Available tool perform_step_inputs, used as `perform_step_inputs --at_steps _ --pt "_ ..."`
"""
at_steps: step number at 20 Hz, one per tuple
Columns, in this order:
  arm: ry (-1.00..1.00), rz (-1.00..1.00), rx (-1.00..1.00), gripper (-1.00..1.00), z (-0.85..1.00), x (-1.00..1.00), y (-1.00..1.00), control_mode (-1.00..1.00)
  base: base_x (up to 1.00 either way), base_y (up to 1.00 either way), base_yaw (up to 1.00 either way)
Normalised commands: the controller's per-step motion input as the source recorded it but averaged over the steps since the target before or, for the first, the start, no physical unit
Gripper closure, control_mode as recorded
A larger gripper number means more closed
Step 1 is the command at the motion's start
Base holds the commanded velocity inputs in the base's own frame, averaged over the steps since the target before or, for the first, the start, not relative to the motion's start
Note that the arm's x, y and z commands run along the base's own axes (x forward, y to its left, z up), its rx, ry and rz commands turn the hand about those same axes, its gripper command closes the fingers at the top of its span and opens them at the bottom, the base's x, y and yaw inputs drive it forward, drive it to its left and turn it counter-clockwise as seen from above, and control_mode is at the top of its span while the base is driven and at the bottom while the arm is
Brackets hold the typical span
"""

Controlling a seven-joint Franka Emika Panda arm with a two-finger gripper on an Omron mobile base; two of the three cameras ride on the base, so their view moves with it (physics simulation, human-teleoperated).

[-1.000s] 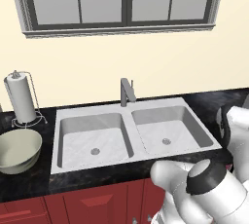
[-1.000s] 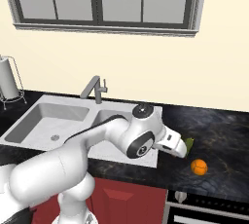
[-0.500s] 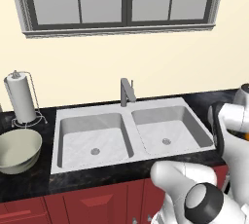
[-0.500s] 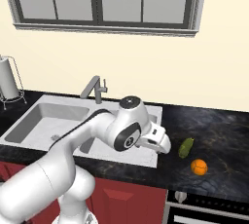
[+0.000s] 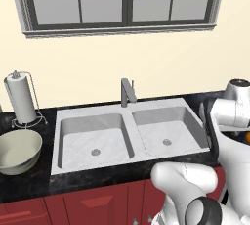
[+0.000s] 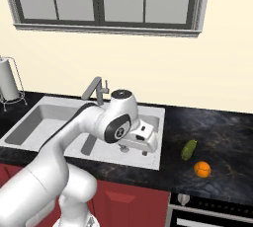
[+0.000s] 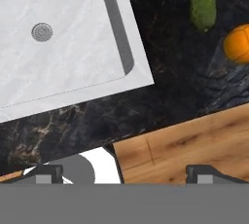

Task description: Remove the cucumber and orange from the sink. Then move the bowl and cup from the counter to the sink for washing.

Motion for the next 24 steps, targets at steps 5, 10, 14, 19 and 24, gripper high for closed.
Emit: perform_step_inputs --at_steps 5,10,14,19,24 --pt "0.06 0.07 0.01 -1.0 0.0 -0.15 0.38 -1.0 0.0 0.0 0.0" --pt "0.0 0.11 0.07 -1.0 0.0 -0.22 0.33 -1.0 0.0 0.0 0.0" --pt "0.0 0.07 0.04 -1.0 0.0 -0.19 0.44 -1.0 0.0 0.0 0.0" --pt "0.0 0.02 0.01 -1.0 0.0 -0.13 0.54 -1.0 0.0 0.0 0.0" --pt "0.0 0.0 0.0 -1.0 0.0 -0.12 0.55 -1.0 0.0 0.0 0.0"
